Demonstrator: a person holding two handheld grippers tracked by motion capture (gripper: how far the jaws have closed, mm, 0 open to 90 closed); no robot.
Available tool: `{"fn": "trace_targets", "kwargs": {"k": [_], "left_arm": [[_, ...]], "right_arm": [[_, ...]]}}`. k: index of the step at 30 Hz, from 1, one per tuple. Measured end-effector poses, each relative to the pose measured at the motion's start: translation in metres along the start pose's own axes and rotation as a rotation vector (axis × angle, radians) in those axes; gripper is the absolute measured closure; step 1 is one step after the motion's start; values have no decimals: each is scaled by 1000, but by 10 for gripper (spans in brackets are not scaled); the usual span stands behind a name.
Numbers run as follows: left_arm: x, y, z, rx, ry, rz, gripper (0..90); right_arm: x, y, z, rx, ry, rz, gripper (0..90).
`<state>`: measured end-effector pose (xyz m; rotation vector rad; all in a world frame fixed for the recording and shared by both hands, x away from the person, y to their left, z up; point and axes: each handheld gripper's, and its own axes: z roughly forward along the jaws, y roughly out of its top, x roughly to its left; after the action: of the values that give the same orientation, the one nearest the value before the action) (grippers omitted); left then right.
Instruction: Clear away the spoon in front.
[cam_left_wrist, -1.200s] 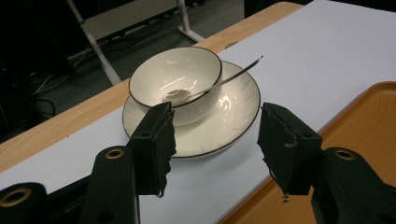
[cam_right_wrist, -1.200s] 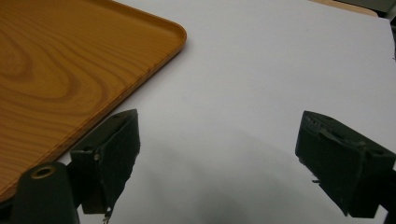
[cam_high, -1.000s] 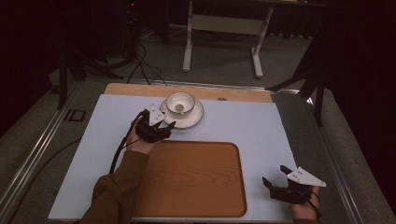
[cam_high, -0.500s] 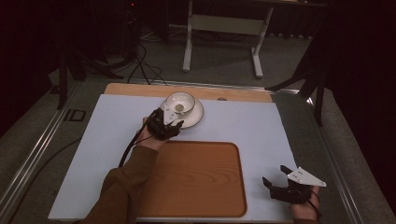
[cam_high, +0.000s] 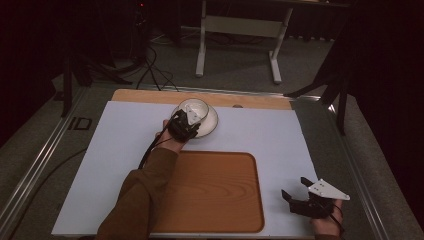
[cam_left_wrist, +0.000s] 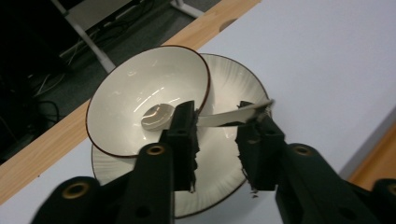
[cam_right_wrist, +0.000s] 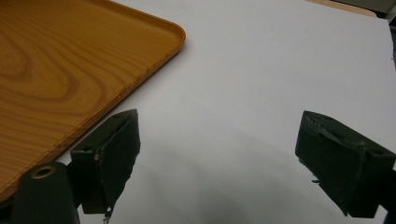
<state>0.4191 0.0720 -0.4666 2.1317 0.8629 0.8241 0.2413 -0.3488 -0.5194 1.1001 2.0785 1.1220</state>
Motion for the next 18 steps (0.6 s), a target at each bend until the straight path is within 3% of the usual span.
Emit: {"fn": "trace_targets", "kwargs": {"k": [3,4,8,18], "left_arm": [[0,0,0,-1,9,5,779],[0,1,-2,-6,35,22,779],[5,4,-11,-33,59,21,880],[15,5,-27,-59,49,0,890]], "right_arm": [[0,0,0,0,-1,0,138],[0,0,0,0,-2,-1,138],[-1,0,0,-3,-3,-1,138],[0,0,0,-5,-5,-2,139]]}}
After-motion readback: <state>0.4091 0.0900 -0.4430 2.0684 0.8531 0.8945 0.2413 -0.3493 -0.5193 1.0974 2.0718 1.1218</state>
